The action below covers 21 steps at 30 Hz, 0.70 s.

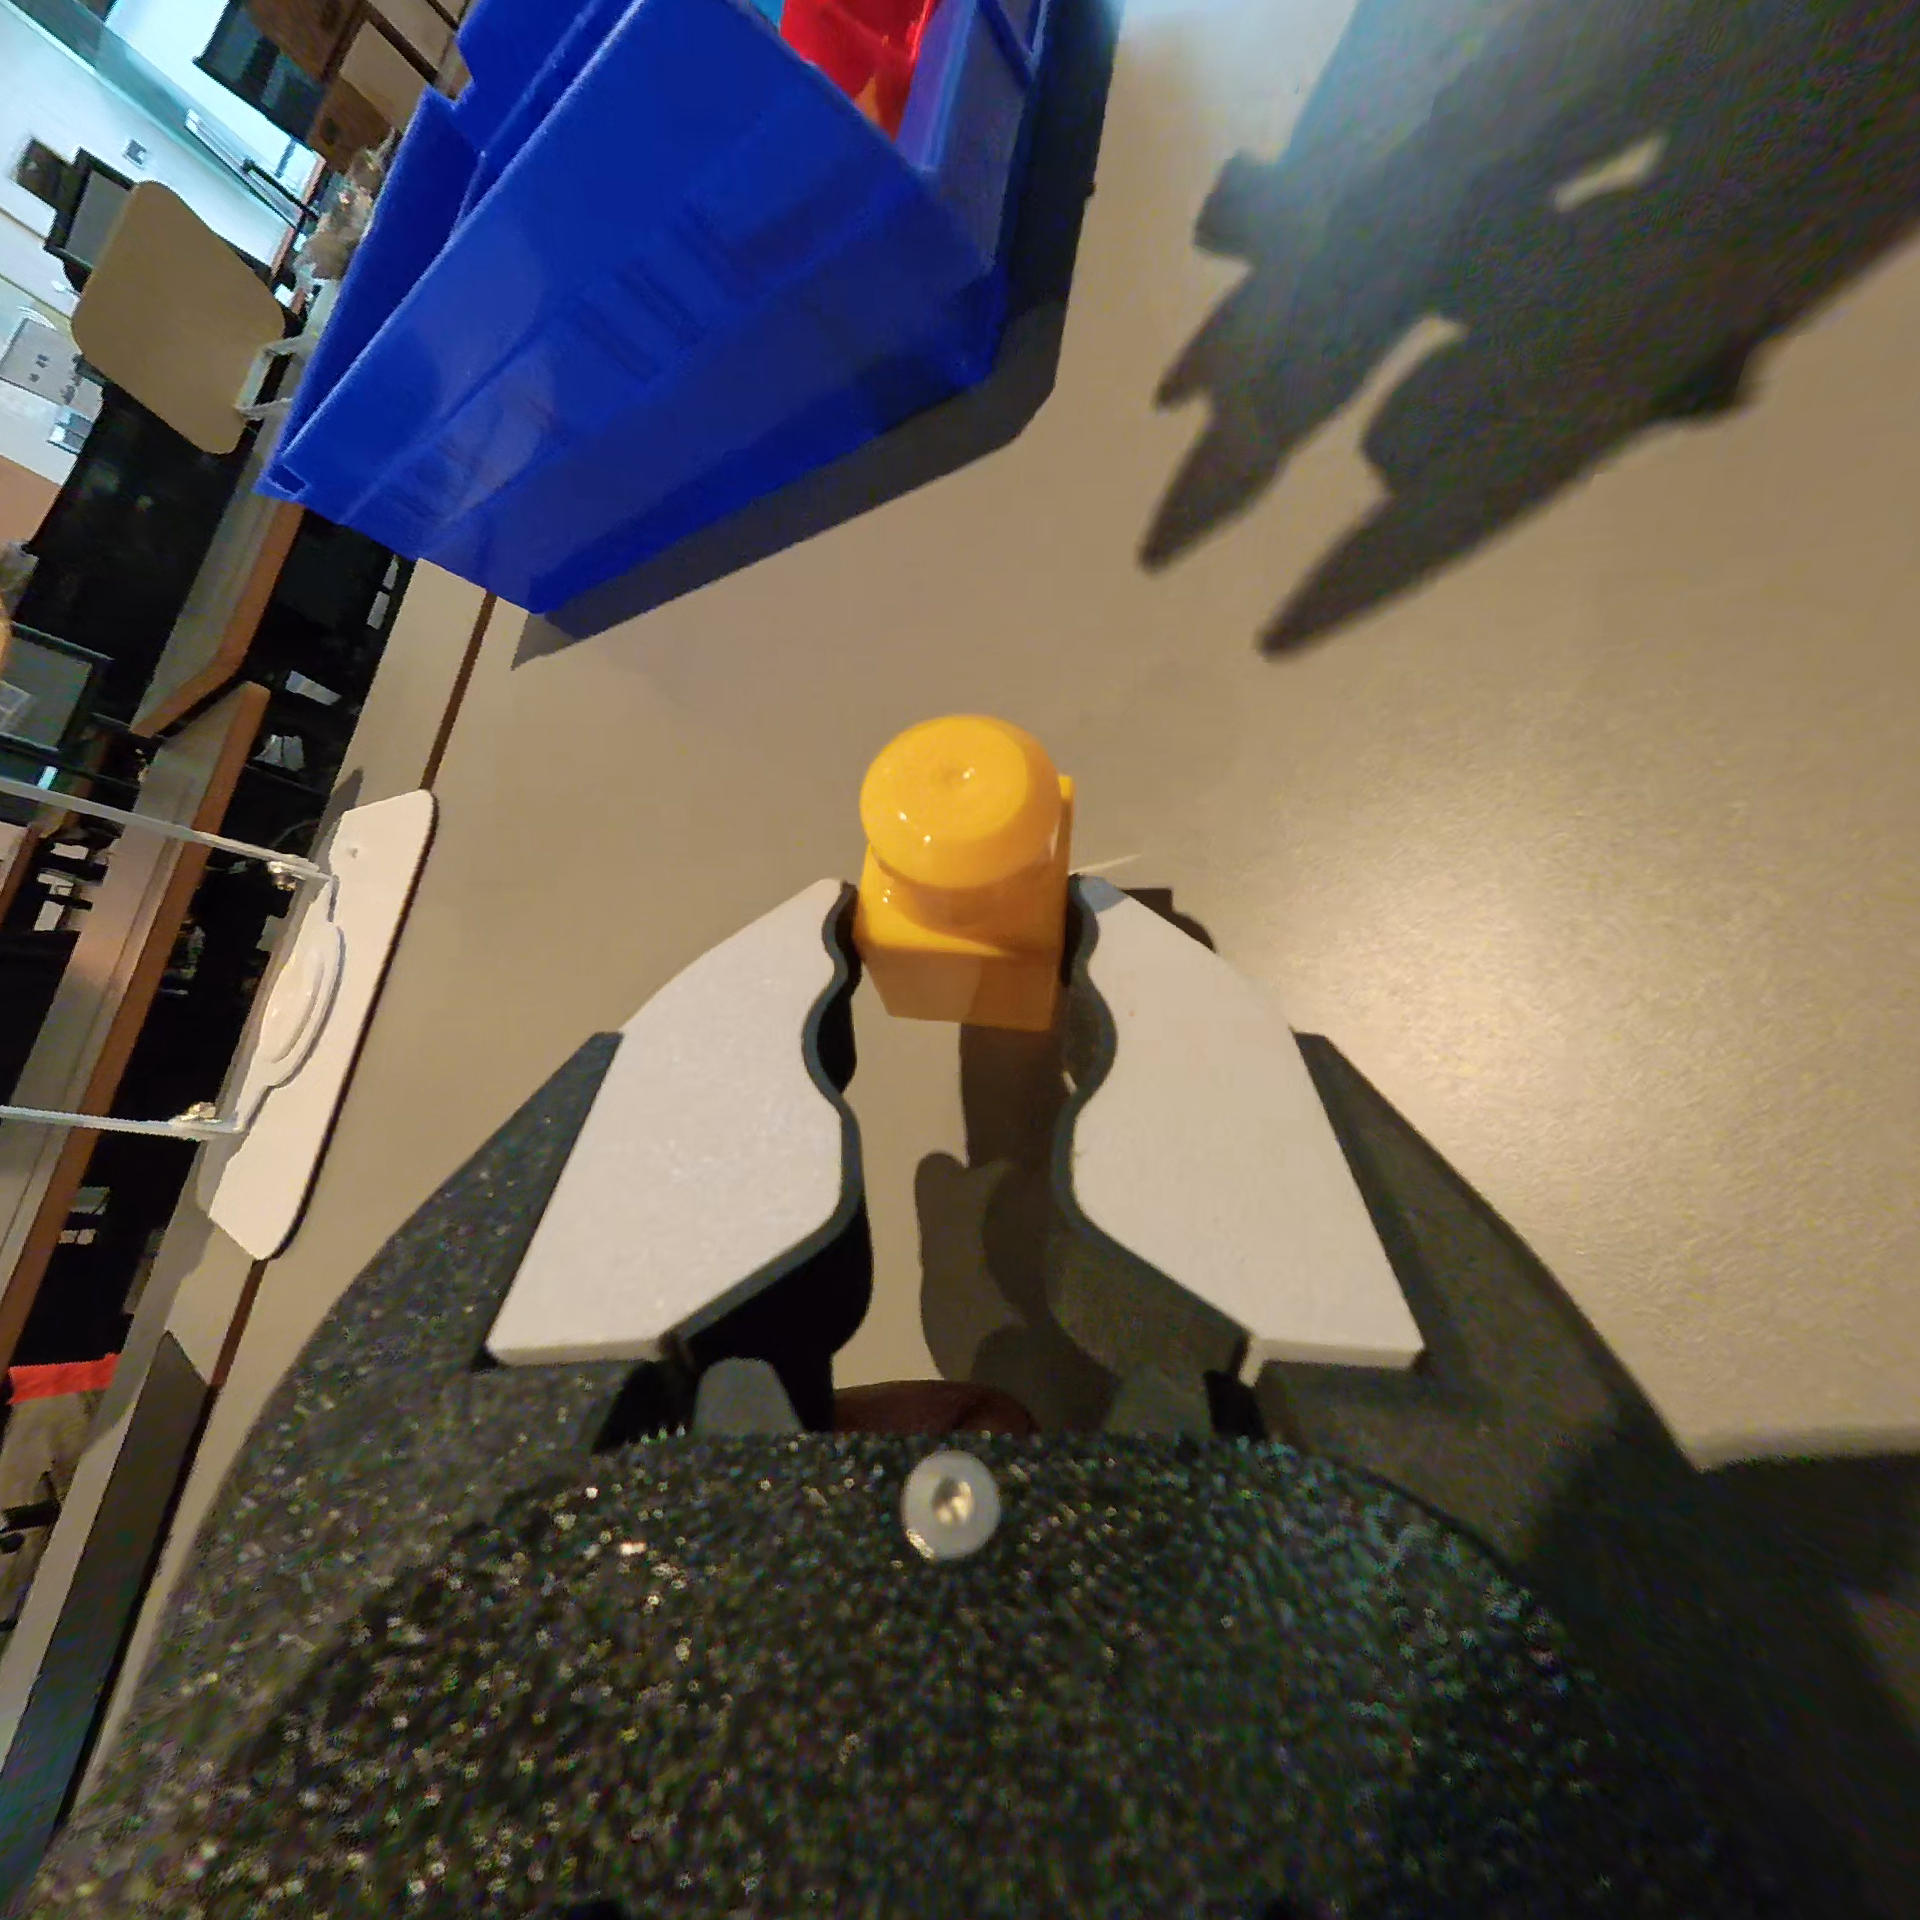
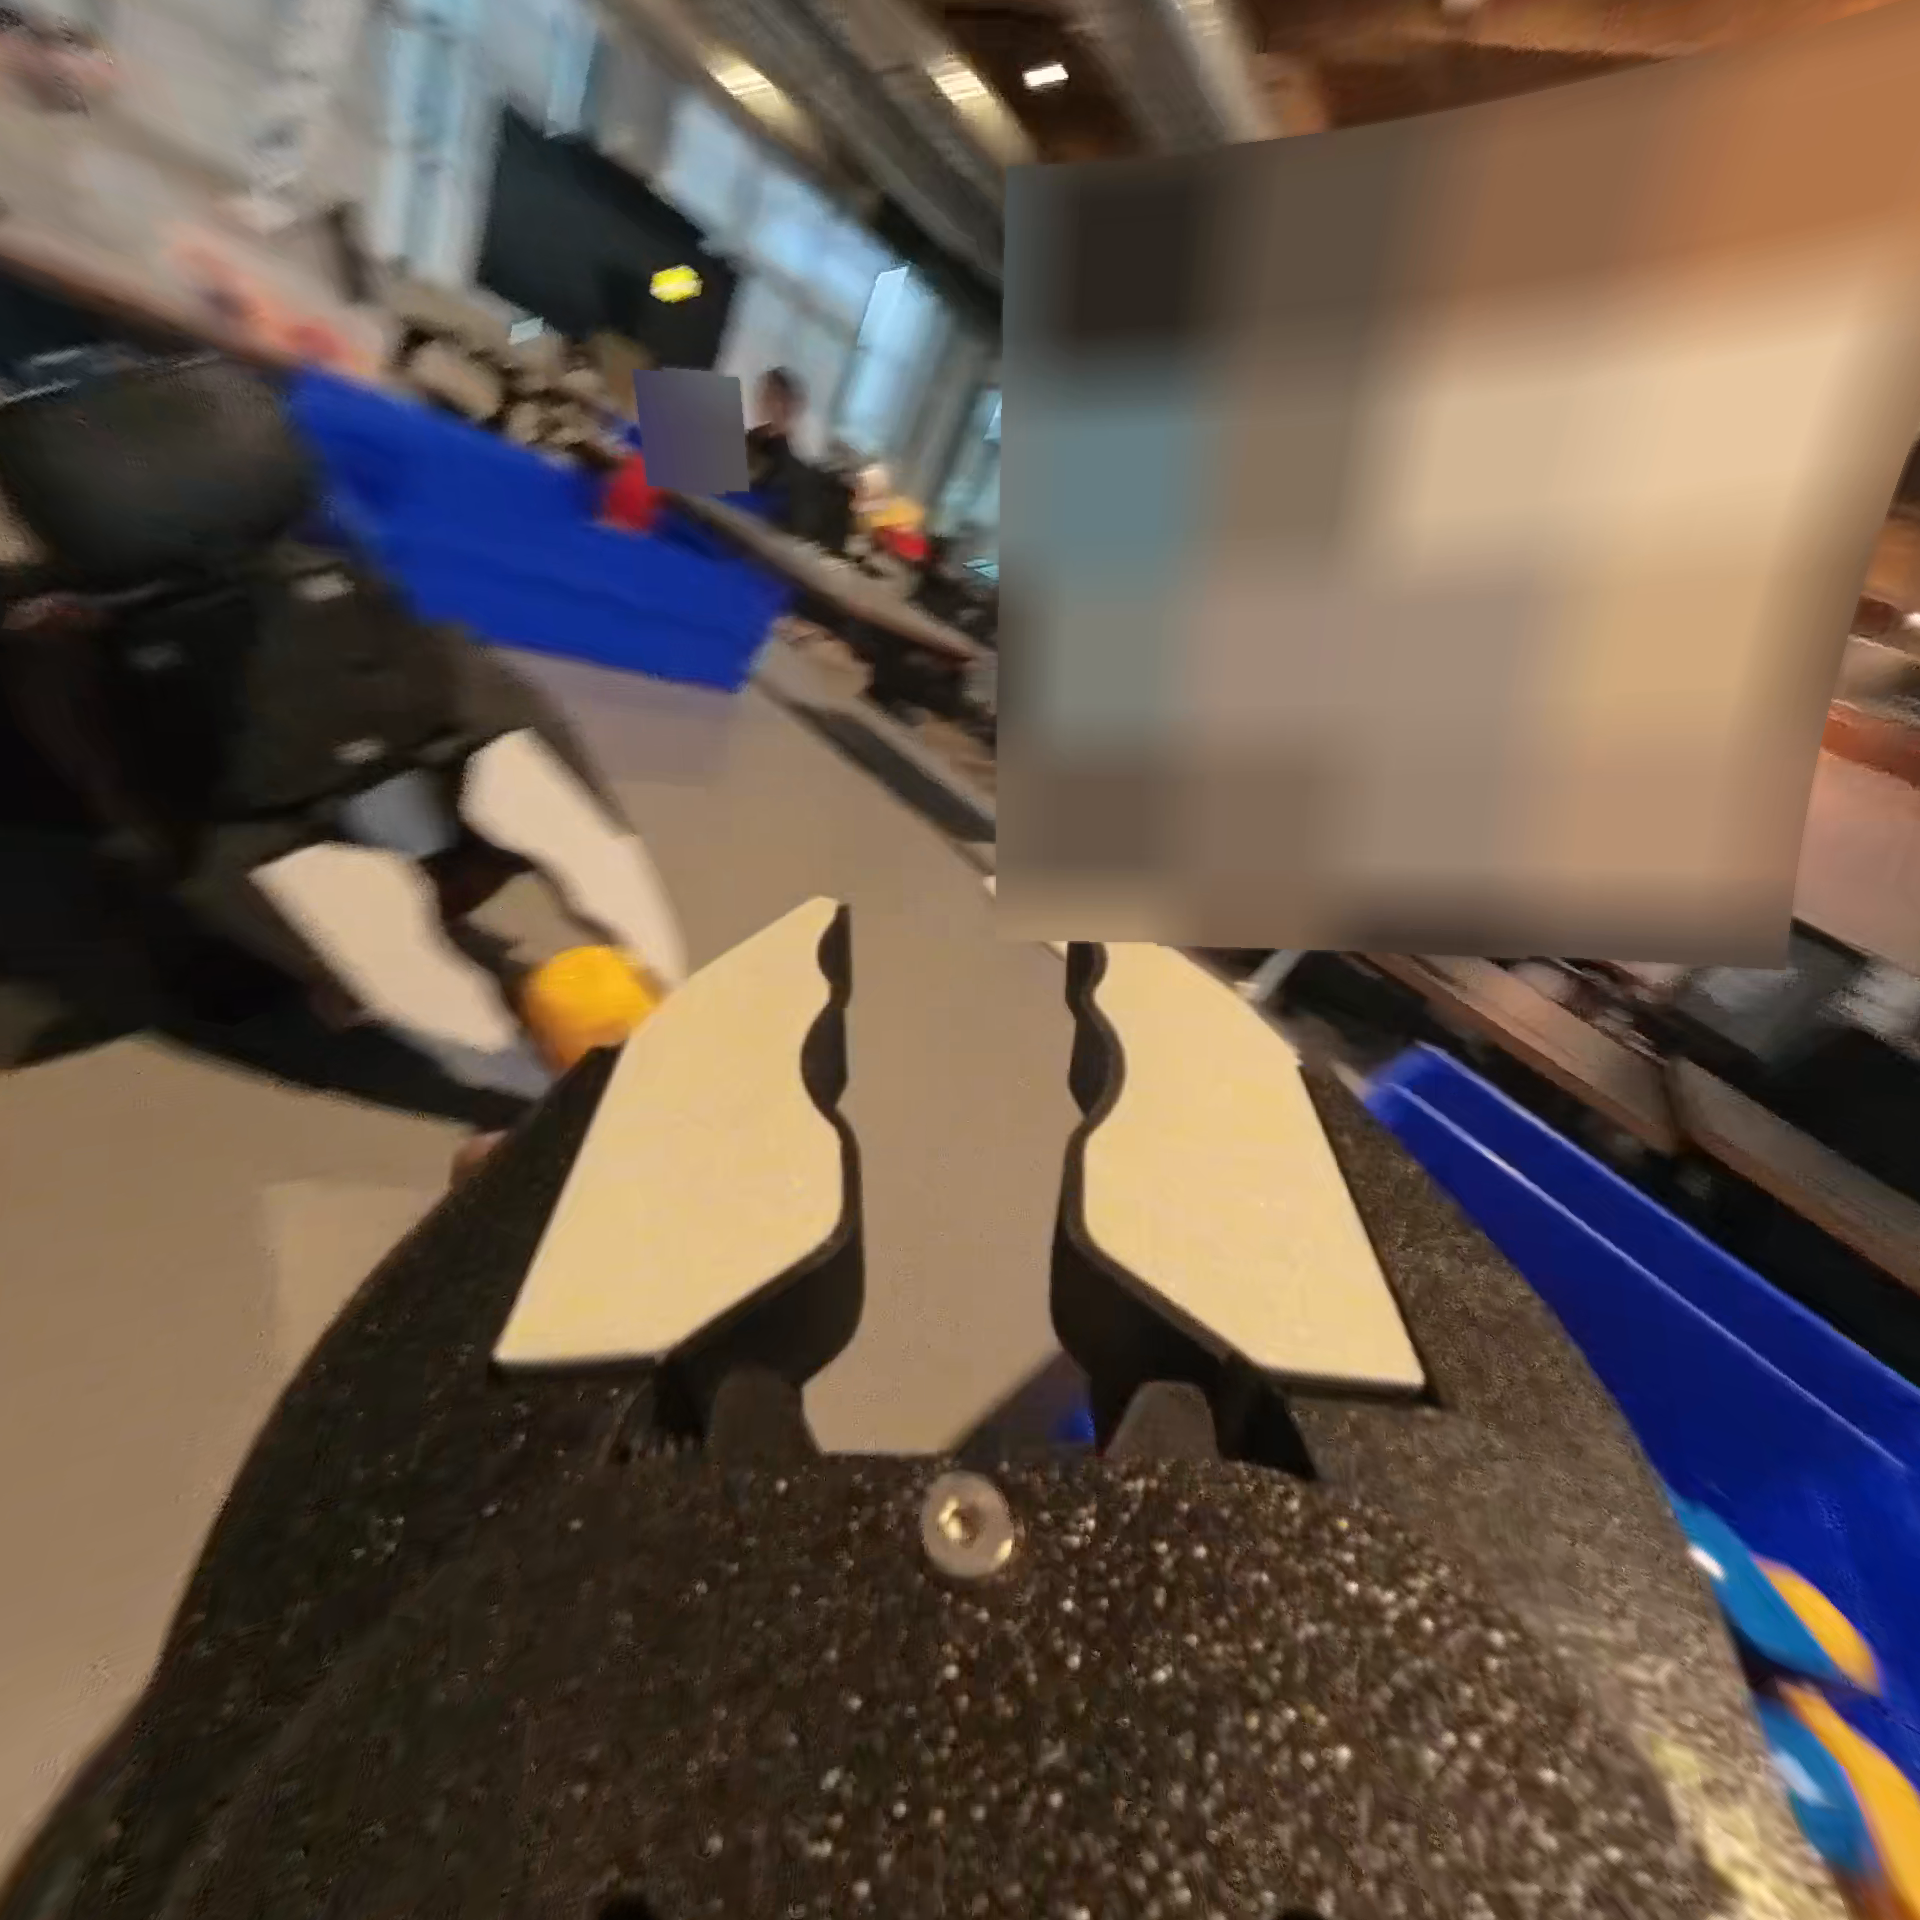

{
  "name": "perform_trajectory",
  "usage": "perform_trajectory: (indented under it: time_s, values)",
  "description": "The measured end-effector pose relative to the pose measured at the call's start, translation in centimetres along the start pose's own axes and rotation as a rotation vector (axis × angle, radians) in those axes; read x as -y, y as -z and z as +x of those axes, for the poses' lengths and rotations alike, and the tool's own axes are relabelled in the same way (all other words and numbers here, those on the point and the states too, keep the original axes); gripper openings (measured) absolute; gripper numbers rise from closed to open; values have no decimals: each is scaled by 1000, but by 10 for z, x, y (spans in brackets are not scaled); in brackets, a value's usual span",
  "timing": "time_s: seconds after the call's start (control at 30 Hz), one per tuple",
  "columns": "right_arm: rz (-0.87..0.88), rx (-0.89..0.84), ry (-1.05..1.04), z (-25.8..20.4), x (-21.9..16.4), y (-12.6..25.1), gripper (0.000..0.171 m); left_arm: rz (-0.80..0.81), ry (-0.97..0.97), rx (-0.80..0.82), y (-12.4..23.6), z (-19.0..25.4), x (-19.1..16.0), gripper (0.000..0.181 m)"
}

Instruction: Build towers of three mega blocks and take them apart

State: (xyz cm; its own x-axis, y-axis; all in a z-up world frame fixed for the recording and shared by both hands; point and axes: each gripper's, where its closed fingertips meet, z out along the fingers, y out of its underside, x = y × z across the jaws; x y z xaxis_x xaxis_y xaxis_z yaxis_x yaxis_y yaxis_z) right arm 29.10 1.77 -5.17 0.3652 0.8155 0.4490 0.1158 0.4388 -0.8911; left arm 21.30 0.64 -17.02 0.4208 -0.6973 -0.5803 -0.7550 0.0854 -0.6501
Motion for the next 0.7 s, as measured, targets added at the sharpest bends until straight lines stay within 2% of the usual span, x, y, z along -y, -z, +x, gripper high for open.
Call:
perform_trajectory:
  time_s: [0.1, 0.17, 0.4, 0.7]
  values:
    - [-63, 260, 12, -58, -8, -15, 40, -12, -4, 13, 0, -2, -2, 36]
    - [-110, 340, 27, -80, -16, -20, 42, -12, -11, 15, 0, -2, -2, 36]
    - [-176, 410, 44, -107, -26, -26, 49, -4, -67, 4, 0, 4, 1, 36]
    - [-222, 404, 76, -111, -34, -29, 47, 27, -122, -28, 0, 13, 8, 37]
